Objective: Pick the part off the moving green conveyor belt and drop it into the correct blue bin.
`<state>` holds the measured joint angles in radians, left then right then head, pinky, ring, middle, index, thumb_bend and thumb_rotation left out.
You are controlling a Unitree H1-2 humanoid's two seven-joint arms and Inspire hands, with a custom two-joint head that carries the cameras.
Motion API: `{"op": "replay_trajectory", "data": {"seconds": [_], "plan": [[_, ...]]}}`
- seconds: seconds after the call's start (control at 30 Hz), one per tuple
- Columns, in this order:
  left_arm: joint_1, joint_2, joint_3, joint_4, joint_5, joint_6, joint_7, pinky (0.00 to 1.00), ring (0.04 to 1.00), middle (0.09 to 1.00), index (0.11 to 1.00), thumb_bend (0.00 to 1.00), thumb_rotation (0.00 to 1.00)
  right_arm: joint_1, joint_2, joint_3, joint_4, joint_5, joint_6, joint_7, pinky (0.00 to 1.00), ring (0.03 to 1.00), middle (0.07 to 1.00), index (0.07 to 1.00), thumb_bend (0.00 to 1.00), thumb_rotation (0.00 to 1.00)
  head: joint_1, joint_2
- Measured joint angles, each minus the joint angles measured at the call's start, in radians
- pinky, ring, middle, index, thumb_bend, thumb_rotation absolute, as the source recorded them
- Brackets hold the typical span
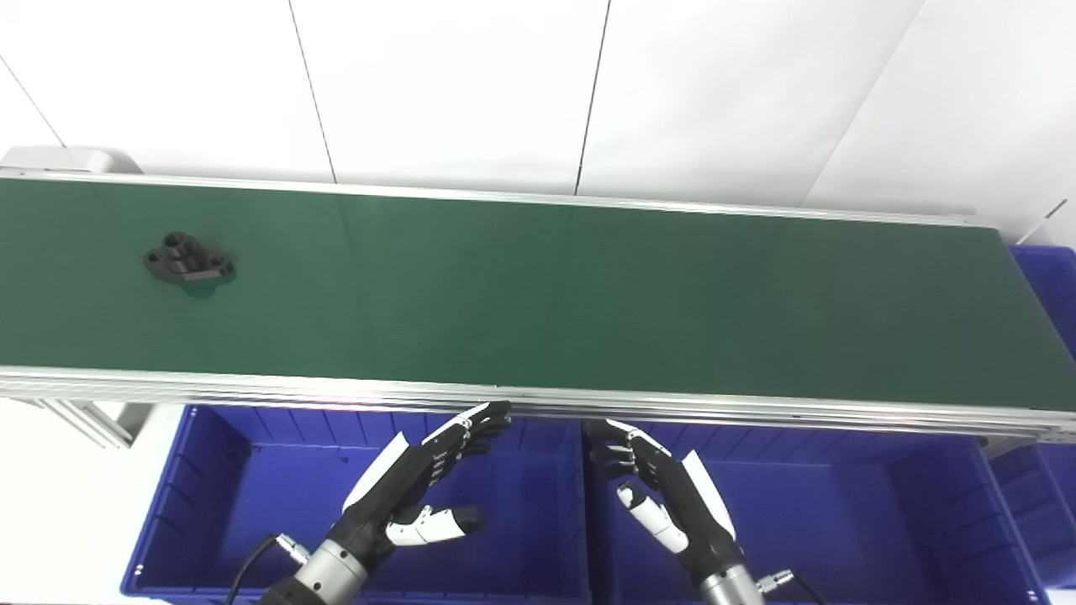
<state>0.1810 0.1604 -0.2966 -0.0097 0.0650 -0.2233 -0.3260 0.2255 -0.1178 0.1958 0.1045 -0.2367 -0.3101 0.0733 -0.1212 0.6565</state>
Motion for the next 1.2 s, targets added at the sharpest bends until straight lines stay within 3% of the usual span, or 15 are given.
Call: {"op": "replay_trajectory", "data": {"seconds": [0.13,0.3,0.47,0.7,1.2], "plan": [[0.000,0.000,0.000,0.002,0.000,-0.003,0.000,0.88,0.900,0.891,0.901,0.84,0.73,0.000,-0.001,0.000,0.001,0.000,0.000,0.000,0.67,0.741,0.819,0.809,0.85,1.00,0.005,-0.006],[0.000,-0.002,-0.001,0.028,0.005,-0.021,0.001,0.88,0.892,0.884,0.890,0.85,0.73,-0.001,-0.001,0.000,0.023,0.004,-0.004,-0.001,0.67,0.737,0.809,0.801,0.85,0.99,0.035,-0.077],[0.001,-0.007,-0.006,0.068,0.013,-0.044,0.007,0.84,0.888,0.886,0.878,0.86,0.72,-0.002,-0.006,-0.001,0.078,0.005,-0.044,-0.006,0.66,0.728,0.813,0.797,0.85,0.99,0.060,-0.123],[-0.002,-0.023,-0.010,0.107,0.029,-0.084,0.009,0.82,0.882,0.878,0.872,0.86,0.70,-0.022,-0.011,-0.004,0.133,0.021,-0.100,-0.008,0.64,0.718,0.813,0.792,0.84,0.98,0.071,-0.138],[-0.013,-0.032,-0.007,0.139,0.041,-0.099,0.009,0.82,0.871,0.872,0.867,0.86,0.67,-0.038,-0.022,0.006,0.167,0.040,-0.131,-0.015,0.63,0.714,0.811,0.788,0.84,0.95,0.078,-0.170]]}}
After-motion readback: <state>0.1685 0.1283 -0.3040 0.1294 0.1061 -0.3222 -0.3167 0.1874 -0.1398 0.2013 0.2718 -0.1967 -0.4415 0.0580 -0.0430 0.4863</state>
